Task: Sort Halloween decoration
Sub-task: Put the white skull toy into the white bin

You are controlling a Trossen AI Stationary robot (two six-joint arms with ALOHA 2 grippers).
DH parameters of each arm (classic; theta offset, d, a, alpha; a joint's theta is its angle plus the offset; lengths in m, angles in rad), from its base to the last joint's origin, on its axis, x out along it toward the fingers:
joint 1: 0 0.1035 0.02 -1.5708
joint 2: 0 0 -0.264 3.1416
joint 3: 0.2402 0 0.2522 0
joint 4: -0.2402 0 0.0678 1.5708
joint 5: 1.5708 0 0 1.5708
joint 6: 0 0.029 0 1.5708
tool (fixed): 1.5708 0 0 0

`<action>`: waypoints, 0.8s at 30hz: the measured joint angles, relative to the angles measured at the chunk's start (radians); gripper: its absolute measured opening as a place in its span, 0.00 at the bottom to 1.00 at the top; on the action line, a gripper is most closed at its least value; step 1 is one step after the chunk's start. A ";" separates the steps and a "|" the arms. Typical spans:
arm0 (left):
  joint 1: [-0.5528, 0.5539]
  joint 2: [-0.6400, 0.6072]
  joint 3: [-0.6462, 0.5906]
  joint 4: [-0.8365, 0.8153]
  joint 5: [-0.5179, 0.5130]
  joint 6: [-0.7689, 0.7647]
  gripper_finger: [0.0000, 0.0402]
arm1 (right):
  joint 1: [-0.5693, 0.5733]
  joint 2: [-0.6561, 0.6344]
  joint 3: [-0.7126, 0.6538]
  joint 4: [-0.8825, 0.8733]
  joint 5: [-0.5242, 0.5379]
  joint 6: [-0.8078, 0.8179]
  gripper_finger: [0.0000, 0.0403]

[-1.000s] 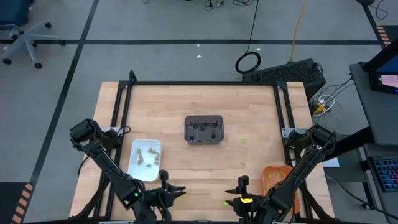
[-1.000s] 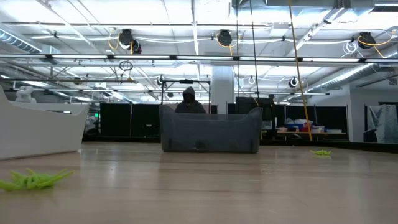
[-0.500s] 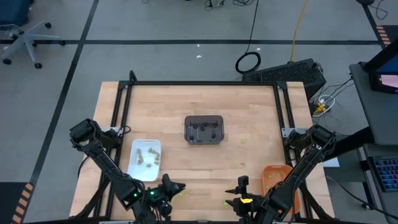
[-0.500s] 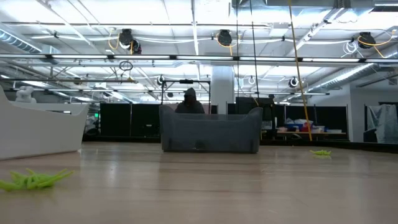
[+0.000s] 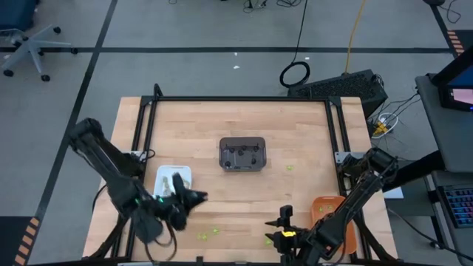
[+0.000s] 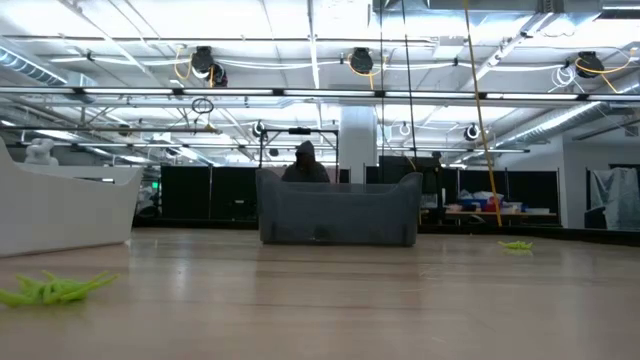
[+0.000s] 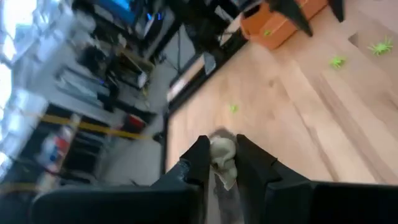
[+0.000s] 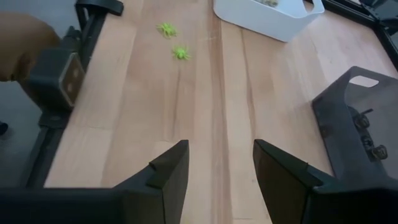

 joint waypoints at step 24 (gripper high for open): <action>0.038 -0.182 -0.249 -0.643 0.483 -1.312 0.10 | -0.122 -0.008 0.000 -0.542 -0.062 0.318 0.41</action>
